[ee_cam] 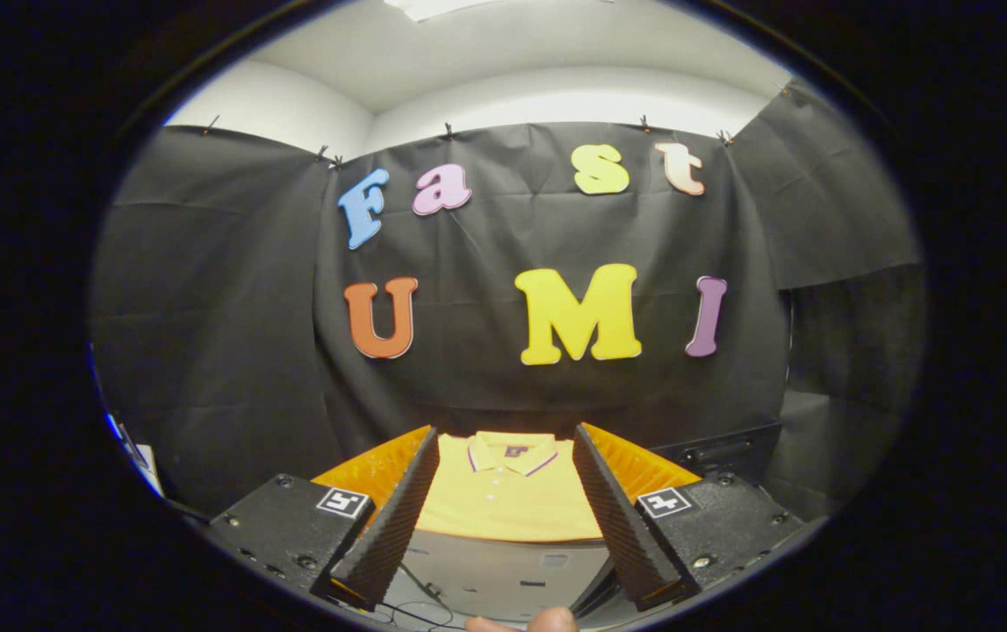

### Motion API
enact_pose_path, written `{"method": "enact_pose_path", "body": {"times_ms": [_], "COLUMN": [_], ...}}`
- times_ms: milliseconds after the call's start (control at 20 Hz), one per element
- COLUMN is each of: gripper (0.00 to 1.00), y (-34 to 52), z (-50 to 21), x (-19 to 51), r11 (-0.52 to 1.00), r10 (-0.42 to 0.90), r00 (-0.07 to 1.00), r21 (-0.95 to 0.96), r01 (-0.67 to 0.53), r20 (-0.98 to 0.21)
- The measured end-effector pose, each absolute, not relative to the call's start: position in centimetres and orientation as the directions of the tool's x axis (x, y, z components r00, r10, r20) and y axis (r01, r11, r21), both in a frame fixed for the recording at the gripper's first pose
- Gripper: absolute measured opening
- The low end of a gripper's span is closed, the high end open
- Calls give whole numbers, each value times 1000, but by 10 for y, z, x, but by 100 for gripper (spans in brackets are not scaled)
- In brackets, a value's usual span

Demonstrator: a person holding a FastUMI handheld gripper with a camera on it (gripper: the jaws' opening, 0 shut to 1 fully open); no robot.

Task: Put the clothes into the washing machine and then close the washing machine lid.

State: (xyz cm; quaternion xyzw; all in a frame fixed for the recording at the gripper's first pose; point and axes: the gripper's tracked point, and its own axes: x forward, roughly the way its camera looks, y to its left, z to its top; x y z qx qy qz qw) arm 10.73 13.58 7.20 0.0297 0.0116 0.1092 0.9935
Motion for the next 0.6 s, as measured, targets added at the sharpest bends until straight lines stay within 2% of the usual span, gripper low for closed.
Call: {"method": "enact_pose_path", "body": {"times_ms": [450, 600], "gripper": [96, 96], "y": [168, 177], "z": [63, 50], "x": [206, 237], "r11": [946, 945], "r10": [323, 327], "r00": [930, 901], "r21": [80, 81], "r01": [-313, -318], "r20": [-175, -284]}}
